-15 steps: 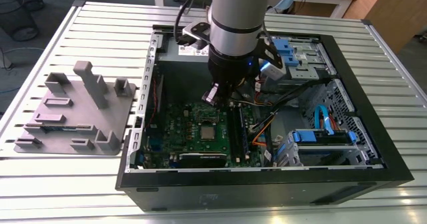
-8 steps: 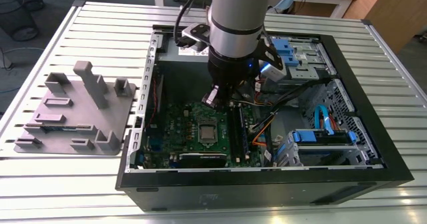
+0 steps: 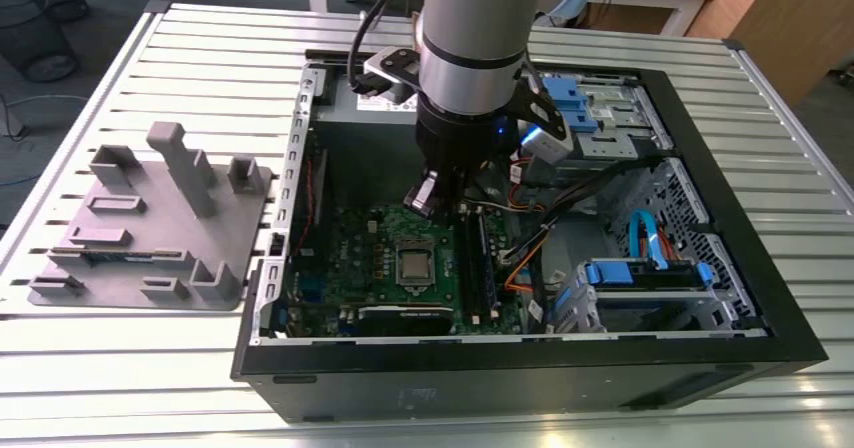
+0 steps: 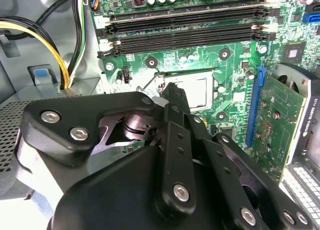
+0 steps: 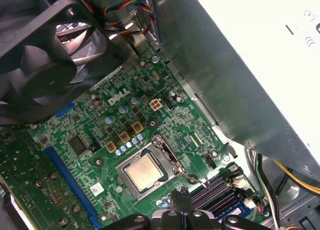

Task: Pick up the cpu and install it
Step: 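Close the cpu cover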

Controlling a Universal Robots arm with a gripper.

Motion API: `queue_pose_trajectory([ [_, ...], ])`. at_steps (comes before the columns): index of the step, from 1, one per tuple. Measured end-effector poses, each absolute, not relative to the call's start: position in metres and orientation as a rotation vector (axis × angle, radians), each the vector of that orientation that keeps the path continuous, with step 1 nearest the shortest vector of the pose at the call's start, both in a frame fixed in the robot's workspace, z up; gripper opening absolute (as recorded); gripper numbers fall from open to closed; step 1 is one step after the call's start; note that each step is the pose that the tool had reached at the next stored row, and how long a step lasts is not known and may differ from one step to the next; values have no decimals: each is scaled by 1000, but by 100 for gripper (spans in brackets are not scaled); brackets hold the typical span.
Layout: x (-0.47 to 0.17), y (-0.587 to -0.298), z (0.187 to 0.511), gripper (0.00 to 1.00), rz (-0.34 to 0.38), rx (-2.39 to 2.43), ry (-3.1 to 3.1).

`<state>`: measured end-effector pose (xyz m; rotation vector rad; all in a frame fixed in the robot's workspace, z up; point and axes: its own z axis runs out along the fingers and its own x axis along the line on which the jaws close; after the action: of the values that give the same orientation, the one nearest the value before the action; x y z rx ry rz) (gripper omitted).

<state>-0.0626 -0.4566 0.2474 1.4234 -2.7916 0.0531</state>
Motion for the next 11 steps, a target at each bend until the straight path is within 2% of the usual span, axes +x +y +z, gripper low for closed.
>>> queue_pose_trajectory([
  [11, -63, -457, 247, 11, 56, 1423, -2791],
])
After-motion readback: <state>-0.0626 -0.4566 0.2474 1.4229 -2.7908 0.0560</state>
